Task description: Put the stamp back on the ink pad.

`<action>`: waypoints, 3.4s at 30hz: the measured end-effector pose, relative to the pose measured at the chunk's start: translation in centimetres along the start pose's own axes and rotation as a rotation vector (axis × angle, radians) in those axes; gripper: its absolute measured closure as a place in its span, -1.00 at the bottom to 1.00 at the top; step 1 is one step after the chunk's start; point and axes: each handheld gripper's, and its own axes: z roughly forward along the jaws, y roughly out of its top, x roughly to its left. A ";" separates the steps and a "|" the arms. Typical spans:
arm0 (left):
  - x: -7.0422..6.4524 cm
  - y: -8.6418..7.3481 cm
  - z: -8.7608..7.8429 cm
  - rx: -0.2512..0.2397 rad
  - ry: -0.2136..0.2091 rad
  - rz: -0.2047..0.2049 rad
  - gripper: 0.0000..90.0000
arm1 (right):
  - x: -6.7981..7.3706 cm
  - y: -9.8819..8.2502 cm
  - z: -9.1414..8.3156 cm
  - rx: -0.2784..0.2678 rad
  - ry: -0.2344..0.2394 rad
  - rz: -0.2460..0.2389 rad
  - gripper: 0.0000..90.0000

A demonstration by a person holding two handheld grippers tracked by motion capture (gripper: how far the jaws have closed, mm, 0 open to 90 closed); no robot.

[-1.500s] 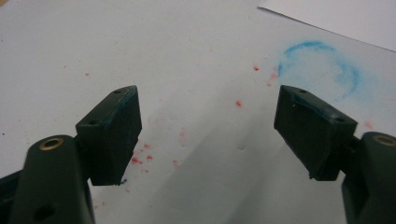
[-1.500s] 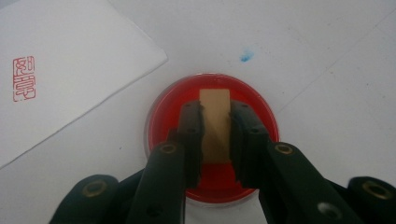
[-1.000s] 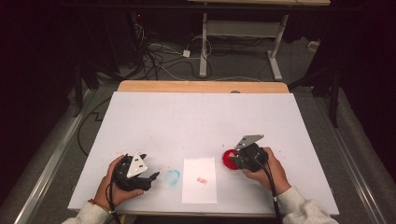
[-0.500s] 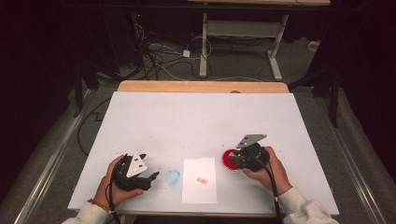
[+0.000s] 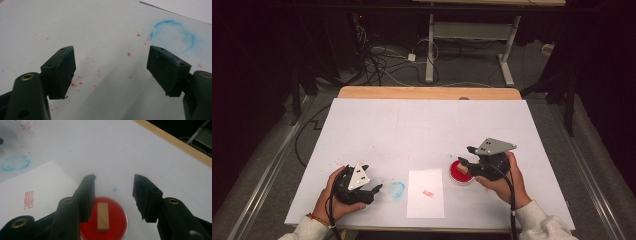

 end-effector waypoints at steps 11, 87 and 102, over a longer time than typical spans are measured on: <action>0.0 0.0 0.0 -0.002 0.000 0.000 -0.50 | 1.2 0.3 0.0 -0.050 -0.036 -0.055 -0.48; -0.1 0.1 -0.8 -0.052 0.046 0.003 -0.51 | -0.2 -6.7 -6.5 -0.138 -0.180 -0.072 -0.59; -0.4 0.5 -0.8 -0.076 0.036 0.021 -0.51 | -1.0 -10.3 -6.3 -0.112 -0.199 -0.030 -0.59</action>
